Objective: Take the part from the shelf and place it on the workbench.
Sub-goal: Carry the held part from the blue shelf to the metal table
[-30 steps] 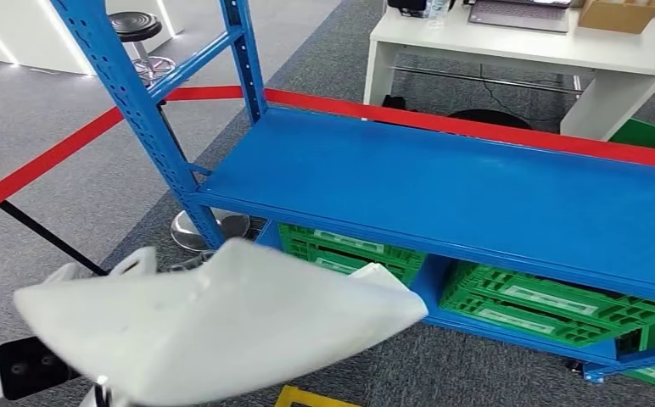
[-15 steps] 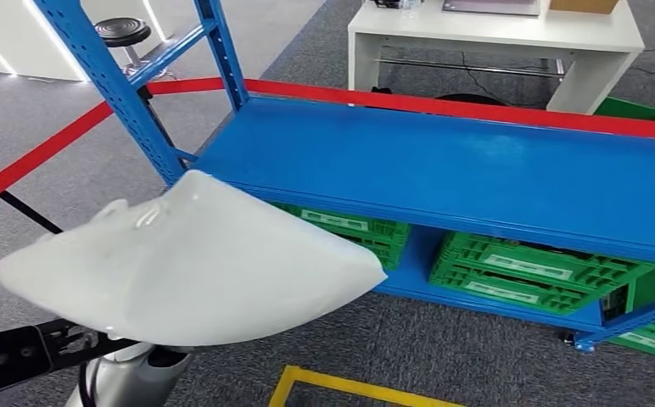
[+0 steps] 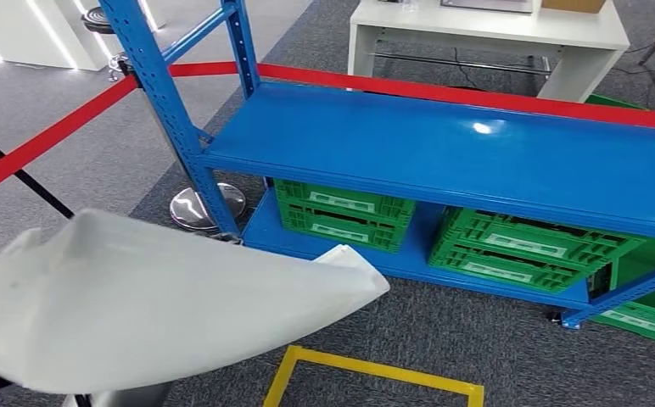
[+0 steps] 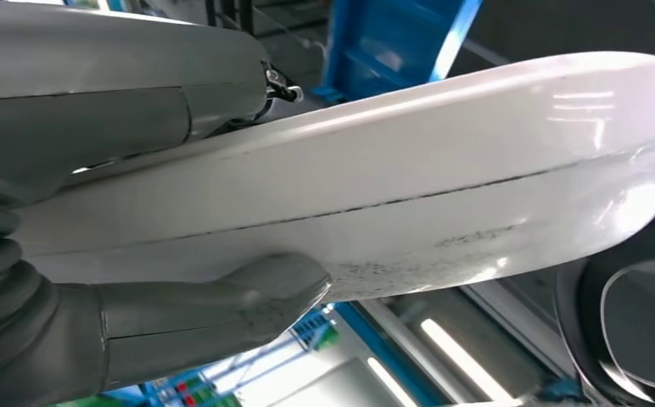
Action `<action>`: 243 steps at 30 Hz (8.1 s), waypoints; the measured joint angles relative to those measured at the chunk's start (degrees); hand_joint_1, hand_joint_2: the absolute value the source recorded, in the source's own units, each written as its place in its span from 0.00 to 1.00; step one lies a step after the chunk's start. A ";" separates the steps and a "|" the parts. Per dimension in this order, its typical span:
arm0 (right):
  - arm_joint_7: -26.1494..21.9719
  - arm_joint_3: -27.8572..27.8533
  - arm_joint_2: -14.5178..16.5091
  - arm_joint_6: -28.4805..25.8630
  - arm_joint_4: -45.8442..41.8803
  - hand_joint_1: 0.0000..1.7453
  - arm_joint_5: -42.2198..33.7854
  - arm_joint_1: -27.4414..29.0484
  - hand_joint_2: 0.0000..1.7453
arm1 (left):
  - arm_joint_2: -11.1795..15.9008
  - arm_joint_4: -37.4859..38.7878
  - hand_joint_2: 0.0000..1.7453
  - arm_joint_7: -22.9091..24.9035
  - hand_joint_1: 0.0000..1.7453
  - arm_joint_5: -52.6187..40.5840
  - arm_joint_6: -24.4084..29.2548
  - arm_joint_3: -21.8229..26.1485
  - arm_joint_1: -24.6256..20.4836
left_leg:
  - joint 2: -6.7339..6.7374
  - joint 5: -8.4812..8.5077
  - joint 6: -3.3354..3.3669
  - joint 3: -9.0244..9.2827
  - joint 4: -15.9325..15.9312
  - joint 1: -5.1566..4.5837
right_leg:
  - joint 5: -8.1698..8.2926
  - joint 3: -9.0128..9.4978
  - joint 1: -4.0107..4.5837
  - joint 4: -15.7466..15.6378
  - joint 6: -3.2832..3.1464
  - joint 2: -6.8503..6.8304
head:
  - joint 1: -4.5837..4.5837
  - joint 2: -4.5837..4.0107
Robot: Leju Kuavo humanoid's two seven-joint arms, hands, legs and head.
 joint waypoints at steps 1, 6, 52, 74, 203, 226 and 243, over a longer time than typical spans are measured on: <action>0.28 -0.11 0.01 0.27 0.01 0.00 -0.31 -0.03 0.00 | -0.08 0.01 1.00 0.00 1.00 0.04 -0.26 -0.35 -0.03 | 0.01 0.60 0.01 -0.75 0.04 -0.02 | -1.74 -0.77 -0.02 3.65 0.19 0.00 | -0.03 0.00; 0.56 -0.91 0.05 0.68 0.01 0.00 -1.24 -0.35 0.00 | -0.41 0.03 1.00 0.00 1.00 0.44 -0.57 -2.77 -0.64 | -0.04 3.17 -0.76 -4.11 0.51 -0.10 | 1.48 8.51 -0.34 -3.96 0.57 0.03 | -0.03 0.01; -4.62 -2.45 0.45 4.42 0.17 0.00 -2.27 -1.16 0.00 | 0.82 0.61 1.00 0.00 1.00 2.56 4.19 -10.55 -4.97 | -1.48 -1.86 -1.43 -2.30 8.44 -0.44 | 7.80 3.55 0.14 -10.14 -2.58 1.83 | -3.92 0.02; -9.71 -9.75 0.20 0.14 -0.05 0.00 -10.89 -1.17 0.00 | 2.20 0.66 1.00 0.00 1.00 4.54 4.83 -11.30 -3.80 | 2.67 -2.54 -2.70 -1.52 3.60 -0.21 | 4.72 7.22 -0.22 -9.69 -2.27 -0.55 | -4.11 0.02; -11.73 -20.17 0.47 1.92 -1.25 0.00 -33.72 -3.42 0.00 | 2.90 2.68 1.00 0.00 1.00 3.74 0.36 -13.34 -5.34 | 0.50 -5.16 -3.45 -9.79 16.52 0.13 | 3.90 6.06 -0.70 -8.69 -2.29 2.93 | -5.91 0.06; -13.43 -20.16 0.90 0.39 -1.29 0.00 -35.10 -3.85 0.00 | 2.90 2.99 1.00 0.50 1.00 2.90 5.36 -14.04 -5.71 | 4.58 0.05 -3.13 -2.88 2.27 -0.29 | 3.56 6.58 -0.51 -8.88 -1.07 -1.39 | -5.63 0.06; -8.43 -17.54 0.89 -5.05 -1.27 0.00 -30.74 -3.04 0.00 | 3.86 2.84 1.00 0.04 1.00 1.89 5.99 -14.84 -5.85 | -2.00 0.65 -2.25 -3.04 1.74 1.12 | 3.72 3.89 -1.35 -7.68 1.20 4.29 | -5.62 0.06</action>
